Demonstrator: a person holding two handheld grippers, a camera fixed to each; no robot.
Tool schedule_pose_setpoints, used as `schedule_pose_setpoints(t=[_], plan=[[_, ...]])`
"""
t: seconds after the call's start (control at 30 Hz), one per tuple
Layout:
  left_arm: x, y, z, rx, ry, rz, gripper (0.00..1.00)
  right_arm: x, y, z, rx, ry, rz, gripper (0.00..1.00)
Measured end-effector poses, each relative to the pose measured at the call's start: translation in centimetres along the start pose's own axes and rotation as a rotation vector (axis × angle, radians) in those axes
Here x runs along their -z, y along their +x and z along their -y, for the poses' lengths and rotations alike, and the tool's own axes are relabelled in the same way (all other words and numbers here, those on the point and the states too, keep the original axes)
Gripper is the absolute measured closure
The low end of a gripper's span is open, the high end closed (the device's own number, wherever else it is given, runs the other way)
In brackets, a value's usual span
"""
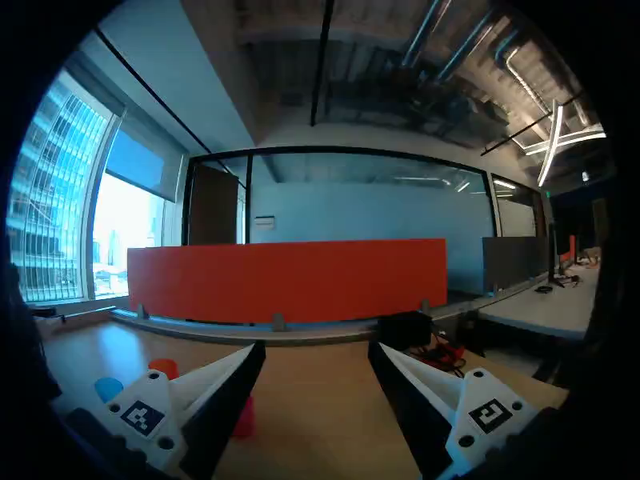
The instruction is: Pour water
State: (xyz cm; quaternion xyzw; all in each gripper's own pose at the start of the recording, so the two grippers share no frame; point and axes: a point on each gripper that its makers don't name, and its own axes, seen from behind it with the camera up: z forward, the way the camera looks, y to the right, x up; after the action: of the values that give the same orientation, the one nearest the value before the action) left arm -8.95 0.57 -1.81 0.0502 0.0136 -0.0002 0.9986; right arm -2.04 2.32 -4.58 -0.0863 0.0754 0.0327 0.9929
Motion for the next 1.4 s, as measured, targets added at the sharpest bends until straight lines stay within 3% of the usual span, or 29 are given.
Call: schedule_pose_setpoints(t=[0.77, 1.4], plan=[[-0.4, -5.3, 1.3, 0.027, -0.008, 0.041, 0.04, 0.3, 1.0, 1.6, -0.004, 0.016, -0.013, 0.01], [-0.5, -5.4, 1.0, -0.005, -0.019, 0.036, 0.04, 0.1, 1.3, 1.9, -0.001, 0.018, -0.018, 0.01]])
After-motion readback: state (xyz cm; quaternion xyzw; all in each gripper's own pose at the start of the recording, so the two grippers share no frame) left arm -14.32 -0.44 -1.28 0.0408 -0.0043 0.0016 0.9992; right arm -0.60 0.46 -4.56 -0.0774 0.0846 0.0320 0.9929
